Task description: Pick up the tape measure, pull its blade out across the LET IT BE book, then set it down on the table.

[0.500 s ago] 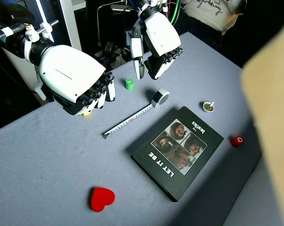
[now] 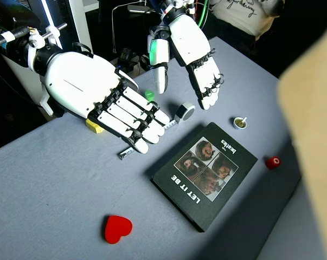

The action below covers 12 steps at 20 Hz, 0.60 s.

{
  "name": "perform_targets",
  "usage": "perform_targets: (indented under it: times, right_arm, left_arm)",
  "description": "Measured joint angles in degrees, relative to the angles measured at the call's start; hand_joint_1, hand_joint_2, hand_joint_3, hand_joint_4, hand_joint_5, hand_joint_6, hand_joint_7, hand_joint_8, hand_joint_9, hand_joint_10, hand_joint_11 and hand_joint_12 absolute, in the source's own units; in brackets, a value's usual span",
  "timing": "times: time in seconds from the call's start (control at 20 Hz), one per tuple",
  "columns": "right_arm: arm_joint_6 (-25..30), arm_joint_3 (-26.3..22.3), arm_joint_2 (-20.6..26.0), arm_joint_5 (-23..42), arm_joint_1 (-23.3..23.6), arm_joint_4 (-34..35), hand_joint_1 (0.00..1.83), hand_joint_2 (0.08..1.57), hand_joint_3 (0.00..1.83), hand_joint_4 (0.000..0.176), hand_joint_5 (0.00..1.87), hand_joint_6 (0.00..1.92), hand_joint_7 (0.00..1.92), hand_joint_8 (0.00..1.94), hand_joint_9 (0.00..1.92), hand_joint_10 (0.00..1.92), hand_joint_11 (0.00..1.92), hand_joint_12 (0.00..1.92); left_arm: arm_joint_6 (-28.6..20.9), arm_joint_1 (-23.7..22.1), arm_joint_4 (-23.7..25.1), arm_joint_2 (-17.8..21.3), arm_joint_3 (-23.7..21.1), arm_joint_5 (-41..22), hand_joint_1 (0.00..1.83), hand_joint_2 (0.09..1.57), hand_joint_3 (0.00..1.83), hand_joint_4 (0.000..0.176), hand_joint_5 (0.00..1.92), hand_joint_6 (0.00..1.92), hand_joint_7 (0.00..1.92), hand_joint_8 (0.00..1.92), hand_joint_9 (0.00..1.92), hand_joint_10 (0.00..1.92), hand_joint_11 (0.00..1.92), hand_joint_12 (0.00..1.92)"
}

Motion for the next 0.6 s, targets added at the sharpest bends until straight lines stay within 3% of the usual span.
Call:
perform_targets:
  times: [0.3, 0.4, 0.45, 0.5, 0.55, 0.6]
  right_arm:
    - [0.0, -0.1, 0.3, -0.5, -0.6, -0.6, 0.09, 1.2, 0.01, 0.016, 0.06, 0.0, 0.07, 0.0, 0.04, 0.0, 0.0, 0.47]
    - [0.1, -0.2, 0.5, -0.7, -1.0, -1.5, 0.09, 1.2, 0.01, 0.016, 0.06, 0.0, 0.07, 0.0, 0.04, 0.0, 0.0, 0.47]
    - [0.2, -0.2, 0.5, -0.9, -1.0, -1.7, 0.09, 1.2, 0.0, 0.017, 0.06, 0.0, 0.07, 0.0, 0.04, 0.0, 0.0, 0.5]
    - [0.3, -0.2, 0.5, -0.9, -1.0, -1.9, 0.09, 1.2, 0.0, 0.017, 0.06, 0.0, 0.07, 0.0, 0.04, 0.0, 0.0, 0.5]
    - [0.4, -0.2, 0.6, -1.0, -1.4, -2.7, 0.1, 1.2, 0.0, 0.017, 0.06, 0.0, 0.08, 0.0, 0.07, 0.01, 0.0, 0.67]
    - [0.5, -0.2, 0.6, -1.1, -1.4, -2.6, 0.1, 1.2, 0.0, 0.017, 0.06, 0.0, 0.08, 0.0, 0.07, 0.01, 0.0, 0.67]
  left_arm:
    - [-0.4, -1.4, 0.1, 0.0, -0.3, -5.1, 0.45, 1.07, 0.0, 0.0, 0.26, 0.01, 0.24, 0.01, 0.22, 0.01, 0.0, 0.69]
    - [-1.9, -2.2, -0.2, 0.0, -0.9, -7.1, 0.45, 1.07, 0.0, 0.0, 0.26, 0.01, 0.24, 0.01, 0.22, 0.01, 0.0, 0.69]
    - [-5.3, -2.3, 0.5, -0.6, -1.6, -10.2, 0.77, 0.99, 0.0, 0.0, 0.29, 0.02, 0.26, 0.01, 0.23, 0.01, 0.0, 0.68]
    - [-5.9, -2.3, 0.7, -0.8, -1.8, -11.3, 0.77, 0.99, 0.0, 0.0, 0.29, 0.02, 0.26, 0.01, 0.23, 0.01, 0.0, 0.68]
    - [-7.4, -2.3, 0.6, -0.8, -2.3, -13.0, 1.11, 0.94, 0.0, 0.0, 0.3, 0.01, 0.25, 0.0, 0.23, 0.0, 0.0, 0.7]
    - [-8.1, -2.2, 0.5, -0.8, -2.3, -13.4, 1.11, 0.96, 0.0, 0.0, 0.29, 0.0, 0.24, 0.0, 0.23, 0.0, 0.0, 0.7]
